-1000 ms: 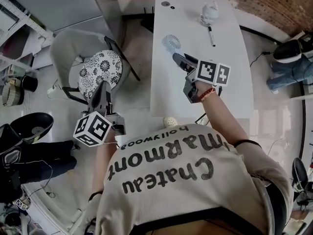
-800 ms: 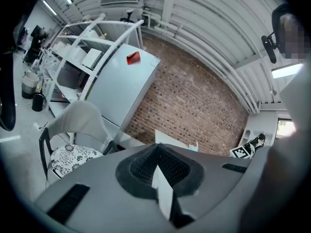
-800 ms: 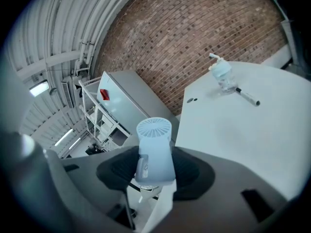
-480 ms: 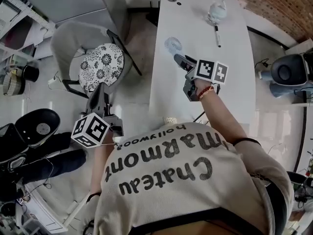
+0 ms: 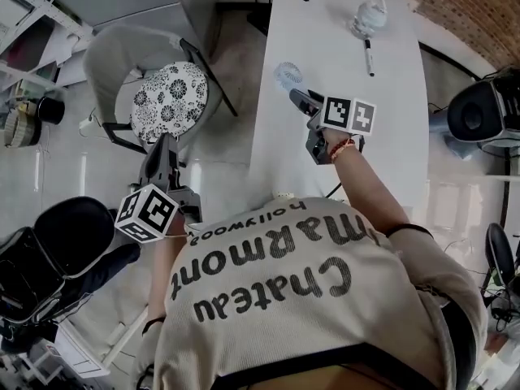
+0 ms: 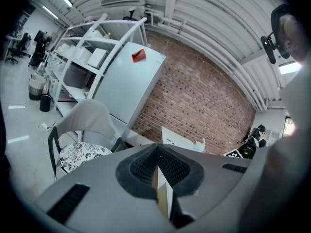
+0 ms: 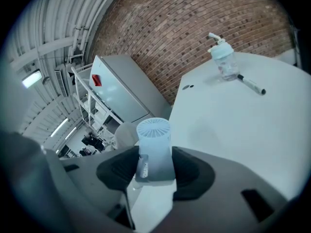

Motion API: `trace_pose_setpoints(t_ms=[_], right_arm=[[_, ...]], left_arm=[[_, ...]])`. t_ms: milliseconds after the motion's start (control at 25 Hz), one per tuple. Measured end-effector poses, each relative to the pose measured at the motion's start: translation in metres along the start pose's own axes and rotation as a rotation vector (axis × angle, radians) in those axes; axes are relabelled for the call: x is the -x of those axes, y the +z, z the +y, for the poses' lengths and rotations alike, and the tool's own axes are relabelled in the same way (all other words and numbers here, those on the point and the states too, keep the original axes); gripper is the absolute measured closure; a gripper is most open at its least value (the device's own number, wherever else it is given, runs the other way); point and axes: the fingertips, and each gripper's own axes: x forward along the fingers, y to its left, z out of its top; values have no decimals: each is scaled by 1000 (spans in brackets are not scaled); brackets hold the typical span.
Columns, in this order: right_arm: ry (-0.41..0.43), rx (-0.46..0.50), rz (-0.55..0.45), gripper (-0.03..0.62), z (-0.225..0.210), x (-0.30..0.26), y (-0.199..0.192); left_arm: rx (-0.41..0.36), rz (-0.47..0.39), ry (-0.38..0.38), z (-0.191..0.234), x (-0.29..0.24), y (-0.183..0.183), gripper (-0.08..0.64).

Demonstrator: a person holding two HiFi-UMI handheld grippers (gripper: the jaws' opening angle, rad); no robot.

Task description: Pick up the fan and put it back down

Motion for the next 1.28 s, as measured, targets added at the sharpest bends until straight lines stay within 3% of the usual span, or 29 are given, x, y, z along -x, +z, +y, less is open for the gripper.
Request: trace_pose_setpoints(t_ms=[720, 1280], right_arm=[[-86, -15, 81, 377, -34, -12, -27], [-153, 40, 103, 376, -48, -9, -35]], left_arm=[[18, 39, -11, 2, -9, -21, 560], [42, 35, -21, 3, -11, -24, 560]])
